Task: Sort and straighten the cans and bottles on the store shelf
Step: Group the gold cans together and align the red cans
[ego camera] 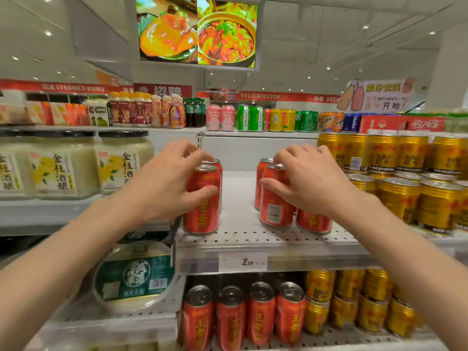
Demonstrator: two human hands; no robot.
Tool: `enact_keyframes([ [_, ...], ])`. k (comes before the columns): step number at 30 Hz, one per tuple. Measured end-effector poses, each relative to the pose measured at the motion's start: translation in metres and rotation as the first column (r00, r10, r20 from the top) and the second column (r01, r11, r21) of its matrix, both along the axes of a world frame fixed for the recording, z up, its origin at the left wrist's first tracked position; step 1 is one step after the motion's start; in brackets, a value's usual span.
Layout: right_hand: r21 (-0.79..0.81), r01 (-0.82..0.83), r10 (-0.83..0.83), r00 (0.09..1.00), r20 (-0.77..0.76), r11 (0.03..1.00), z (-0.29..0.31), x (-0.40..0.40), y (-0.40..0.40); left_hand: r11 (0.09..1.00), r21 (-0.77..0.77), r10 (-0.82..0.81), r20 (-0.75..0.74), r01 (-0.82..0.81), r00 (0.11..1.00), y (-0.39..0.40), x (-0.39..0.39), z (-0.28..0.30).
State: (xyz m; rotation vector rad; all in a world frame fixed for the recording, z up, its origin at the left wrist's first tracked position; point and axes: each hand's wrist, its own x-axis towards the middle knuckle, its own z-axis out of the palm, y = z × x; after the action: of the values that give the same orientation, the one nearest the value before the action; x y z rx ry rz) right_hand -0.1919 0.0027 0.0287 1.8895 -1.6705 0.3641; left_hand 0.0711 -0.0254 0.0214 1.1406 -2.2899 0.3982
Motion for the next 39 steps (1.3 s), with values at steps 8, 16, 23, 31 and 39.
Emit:
enact_keyframes([
  [8, 0.110, -0.187, 0.164, 0.968, 0.191, 0.976, 0.008, -0.005, -0.005, 0.979, 0.155, -0.102, -0.171, 0.129, 0.980, -0.015, 0.004, -0.005],
  [16, 0.205, -0.496, 0.338, 0.788, 0.515, 0.844, 0.013, 0.004, -0.010, 0.962, 0.201, -0.137, -0.232, 0.185, 0.963, -0.018, 0.004, -0.005],
  [23, 0.205, -0.390, 0.262, 0.846, 0.464, 0.898, 0.011, 0.011, -0.015, 0.958, 0.211, -0.144, -0.238, 0.196, 0.960, -0.018, 0.006, -0.005],
  [31, 0.184, -0.527, 0.324, 0.722, 0.611, 0.830, 0.009, 0.015, -0.017, 0.959, 0.178, -0.174, -0.250, 0.222, 0.952, -0.019, 0.006, -0.007],
  [39, 0.202, -0.593, 0.358, 0.686, 0.634, 0.779, 0.013, 0.013, -0.016, 0.961, 0.176, -0.169, -0.244, 0.215, 0.955, -0.020, 0.006, -0.007],
])
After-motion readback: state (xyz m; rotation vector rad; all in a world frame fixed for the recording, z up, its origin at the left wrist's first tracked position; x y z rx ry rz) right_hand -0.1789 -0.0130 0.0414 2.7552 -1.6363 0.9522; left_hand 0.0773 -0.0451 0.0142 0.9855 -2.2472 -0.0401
